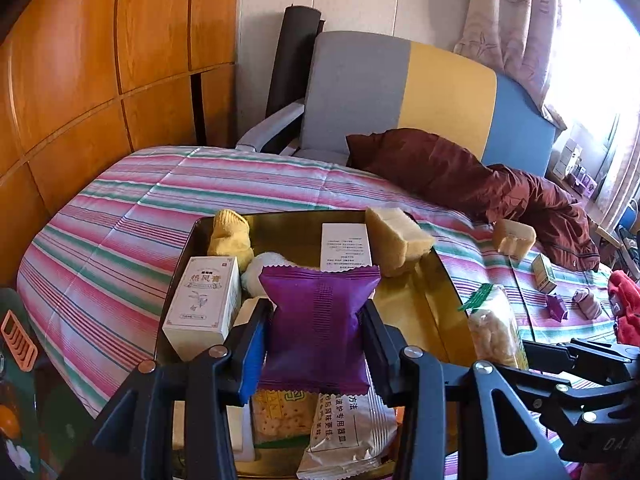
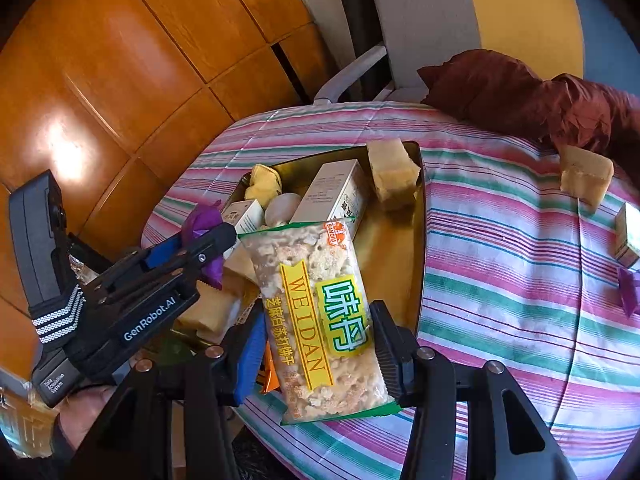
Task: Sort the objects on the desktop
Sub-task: 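Carry the cracker packet and purple snack over the gold tray and open both grippers, then withdraw both grippers from the tray toward the remaining loose items, then grasp the purple wrapped snack with the right gripper while the left grasps the yellow sponge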
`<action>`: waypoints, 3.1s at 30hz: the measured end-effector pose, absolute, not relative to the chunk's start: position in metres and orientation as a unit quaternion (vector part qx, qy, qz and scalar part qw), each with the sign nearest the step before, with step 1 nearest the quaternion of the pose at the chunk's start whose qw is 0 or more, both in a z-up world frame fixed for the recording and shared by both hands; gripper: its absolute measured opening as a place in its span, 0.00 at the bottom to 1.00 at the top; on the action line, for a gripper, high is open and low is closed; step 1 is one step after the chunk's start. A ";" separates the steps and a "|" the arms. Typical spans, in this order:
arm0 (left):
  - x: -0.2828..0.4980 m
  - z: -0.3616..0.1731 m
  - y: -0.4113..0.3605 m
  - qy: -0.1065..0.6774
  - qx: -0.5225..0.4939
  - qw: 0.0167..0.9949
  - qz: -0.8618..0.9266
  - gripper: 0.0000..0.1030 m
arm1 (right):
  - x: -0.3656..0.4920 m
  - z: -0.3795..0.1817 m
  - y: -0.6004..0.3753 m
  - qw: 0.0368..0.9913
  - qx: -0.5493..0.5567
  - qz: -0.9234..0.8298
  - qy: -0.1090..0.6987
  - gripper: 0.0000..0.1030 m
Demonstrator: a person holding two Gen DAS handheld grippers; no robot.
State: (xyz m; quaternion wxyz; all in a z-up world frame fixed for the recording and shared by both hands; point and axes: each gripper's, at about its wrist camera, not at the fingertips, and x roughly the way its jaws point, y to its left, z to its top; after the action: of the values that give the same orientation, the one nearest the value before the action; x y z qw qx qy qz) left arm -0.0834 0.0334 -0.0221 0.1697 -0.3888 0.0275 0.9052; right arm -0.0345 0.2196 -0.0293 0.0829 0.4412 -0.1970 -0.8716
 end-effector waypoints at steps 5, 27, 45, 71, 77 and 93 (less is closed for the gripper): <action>-0.082 -0.021 0.034 0.029 -0.387 0.163 0.907 0.51 | -0.035 -0.034 0.219 0.076 0.444 -0.872 -0.190 0.55; -0.052 -0.001 0.040 0.024 -0.372 0.184 0.909 0.57 | -0.009 -0.031 0.225 0.039 0.428 -0.890 -0.152 0.70; -0.031 -0.005 0.081 0.062 -0.378 0.229 0.895 0.57 | 0.020 -0.020 0.283 -0.028 0.420 -0.894 -0.151 0.75; -0.024 -0.023 0.129 0.095 -0.402 0.277 0.868 0.57 | 0.095 -0.042 0.442 -0.182 0.451 -0.843 -0.231 0.77; -0.024 -0.028 0.144 0.102 -0.413 0.292 0.857 0.57 | 0.085 -0.048 0.464 -0.194 0.458 -0.836 -0.232 0.77; -0.037 -0.034 0.182 0.108 -0.446 0.317 0.830 0.59 | 0.008 -0.110 0.487 -0.172 0.503 -0.825 -0.191 0.77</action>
State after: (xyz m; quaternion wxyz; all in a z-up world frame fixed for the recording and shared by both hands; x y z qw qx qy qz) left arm -0.0367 0.1820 -0.0339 0.3168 -0.4464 0.1078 0.8299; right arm 0.0080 0.4868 -0.1098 -0.1723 0.5026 -0.1909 -0.8254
